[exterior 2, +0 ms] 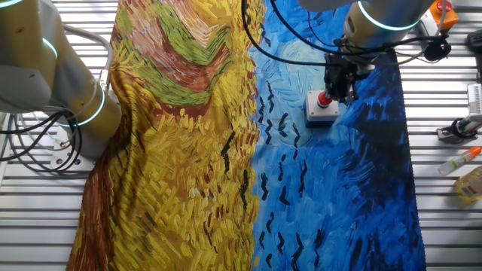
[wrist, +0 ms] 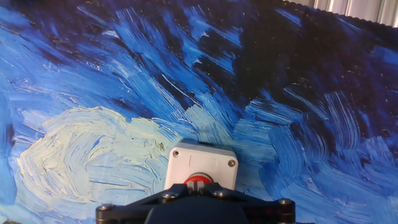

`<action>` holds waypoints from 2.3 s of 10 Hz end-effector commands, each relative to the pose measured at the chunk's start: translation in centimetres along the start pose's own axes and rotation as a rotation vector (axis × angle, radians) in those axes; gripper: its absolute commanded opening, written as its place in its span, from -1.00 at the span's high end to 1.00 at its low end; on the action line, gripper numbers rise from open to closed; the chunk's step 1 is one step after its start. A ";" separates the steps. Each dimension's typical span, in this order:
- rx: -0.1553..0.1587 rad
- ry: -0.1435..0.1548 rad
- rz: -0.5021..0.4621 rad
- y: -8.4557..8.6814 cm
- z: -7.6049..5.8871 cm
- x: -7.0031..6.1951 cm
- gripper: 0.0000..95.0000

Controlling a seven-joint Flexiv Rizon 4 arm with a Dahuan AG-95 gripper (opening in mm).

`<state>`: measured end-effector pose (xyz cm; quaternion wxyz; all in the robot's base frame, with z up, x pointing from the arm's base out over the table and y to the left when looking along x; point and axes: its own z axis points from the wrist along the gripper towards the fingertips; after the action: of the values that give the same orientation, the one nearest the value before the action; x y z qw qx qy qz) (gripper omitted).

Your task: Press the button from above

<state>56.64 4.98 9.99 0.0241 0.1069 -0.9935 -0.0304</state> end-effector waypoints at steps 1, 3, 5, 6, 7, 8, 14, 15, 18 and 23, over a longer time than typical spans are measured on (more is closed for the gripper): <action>0.001 0.001 0.003 0.1 0.8 -0.4 1.00; 0.002 -0.007 0.000 0.2 1.1 -0.5 1.00; 0.002 -0.008 0.000 0.4 0.7 -0.4 1.00; 0.002 -0.007 0.002 0.6 0.4 -0.3 1.00; 0.003 -0.006 0.002 0.7 0.0 -0.3 1.00; 0.002 -0.007 0.000 0.7 -0.2 -0.2 1.00; 0.000 -0.011 -0.023 0.4 -2.8 1.1 1.00; 0.005 -0.010 -0.023 0.5 -3.2 1.2 1.00; 0.002 -0.025 -0.032 0.6 -4.1 1.6 1.00; 0.012 -0.037 -0.053 0.5 -4.2 1.7 1.00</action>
<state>55.19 4.87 14.17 0.0044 0.1329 -0.9907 -0.0273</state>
